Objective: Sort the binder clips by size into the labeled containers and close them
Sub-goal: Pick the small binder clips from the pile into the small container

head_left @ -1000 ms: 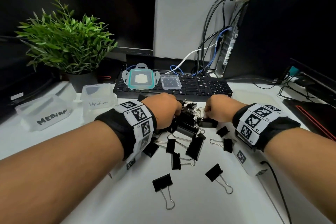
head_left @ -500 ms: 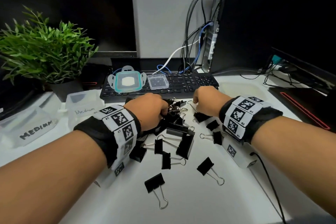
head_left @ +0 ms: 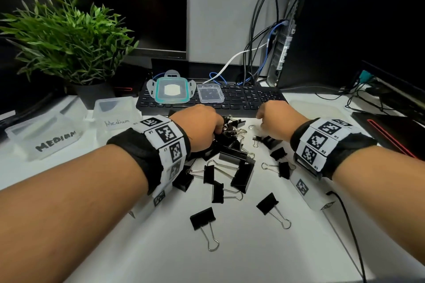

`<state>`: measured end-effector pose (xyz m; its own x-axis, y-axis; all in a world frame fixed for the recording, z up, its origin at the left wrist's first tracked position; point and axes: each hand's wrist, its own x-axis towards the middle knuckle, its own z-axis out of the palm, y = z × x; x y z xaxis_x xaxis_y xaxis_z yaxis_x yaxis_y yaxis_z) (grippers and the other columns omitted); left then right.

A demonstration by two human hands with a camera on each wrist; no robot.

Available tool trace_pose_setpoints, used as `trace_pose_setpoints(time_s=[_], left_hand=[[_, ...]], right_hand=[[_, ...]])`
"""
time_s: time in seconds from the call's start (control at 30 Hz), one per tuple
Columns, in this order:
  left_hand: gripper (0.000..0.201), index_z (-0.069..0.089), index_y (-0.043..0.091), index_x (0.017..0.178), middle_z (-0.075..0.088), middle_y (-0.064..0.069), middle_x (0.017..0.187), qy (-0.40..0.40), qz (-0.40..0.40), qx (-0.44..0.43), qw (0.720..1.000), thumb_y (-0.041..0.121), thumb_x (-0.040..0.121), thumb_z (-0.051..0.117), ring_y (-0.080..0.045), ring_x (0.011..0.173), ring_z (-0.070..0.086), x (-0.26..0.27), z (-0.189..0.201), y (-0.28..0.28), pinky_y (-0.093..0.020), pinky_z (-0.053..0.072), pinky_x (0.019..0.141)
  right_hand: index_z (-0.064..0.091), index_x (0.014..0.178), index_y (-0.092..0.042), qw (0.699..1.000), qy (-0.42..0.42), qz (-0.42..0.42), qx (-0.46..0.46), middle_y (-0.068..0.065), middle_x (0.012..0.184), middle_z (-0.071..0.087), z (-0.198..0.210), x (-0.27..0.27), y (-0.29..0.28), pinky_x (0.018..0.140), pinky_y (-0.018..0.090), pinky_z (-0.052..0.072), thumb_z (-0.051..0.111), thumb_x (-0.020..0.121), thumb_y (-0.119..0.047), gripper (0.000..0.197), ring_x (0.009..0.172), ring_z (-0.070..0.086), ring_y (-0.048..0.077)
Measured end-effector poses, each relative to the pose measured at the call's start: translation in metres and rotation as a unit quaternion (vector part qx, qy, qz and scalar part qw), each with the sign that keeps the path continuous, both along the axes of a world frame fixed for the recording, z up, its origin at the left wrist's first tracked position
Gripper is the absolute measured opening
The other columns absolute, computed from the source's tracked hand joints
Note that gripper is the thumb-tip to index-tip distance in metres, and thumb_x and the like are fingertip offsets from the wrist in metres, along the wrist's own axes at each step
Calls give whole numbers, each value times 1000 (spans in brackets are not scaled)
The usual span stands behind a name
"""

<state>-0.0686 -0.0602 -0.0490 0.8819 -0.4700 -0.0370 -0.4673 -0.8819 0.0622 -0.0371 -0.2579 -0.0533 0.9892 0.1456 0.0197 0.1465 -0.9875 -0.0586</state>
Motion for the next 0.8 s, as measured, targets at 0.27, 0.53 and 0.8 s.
trace_pose_setpoints(time_s=[0.27, 0.53, 0.8], left_hand=[[27, 62, 25, 112, 54, 2, 116, -7, 0, -12, 1000, 13, 90, 51, -18, 112, 49, -1, 0, 0, -31, 46, 90], [26, 61, 26, 112, 55, 3, 115, 6, 3, -10, 1000, 15, 90, 51, -18, 111, 50, -3, 0, -1, -35, 46, 92], [46, 47, 33, 131, 57, 3, 125, 24, 17, 0, 1000, 15, 89, 53, -19, 115, 52, -4, 0, -2, -38, 47, 93]], right_hand=[[68, 101, -16, 993, 80, 91, 3, -9, 82, 58, 2, -13, 7, 70, 18, 39, 63, 83, -14, 19, 83, 55, 12], [68, 107, -11, 991, 94, 94, -1, -3, 93, 63, 1, -14, 8, 67, 17, 41, 58, 82, -5, 28, 86, 56, 15], [72, 94, -4, 993, 77, 90, -4, 8, 96, 71, 4, -13, 7, 74, 25, 50, 54, 84, -8, 21, 84, 64, 21]])
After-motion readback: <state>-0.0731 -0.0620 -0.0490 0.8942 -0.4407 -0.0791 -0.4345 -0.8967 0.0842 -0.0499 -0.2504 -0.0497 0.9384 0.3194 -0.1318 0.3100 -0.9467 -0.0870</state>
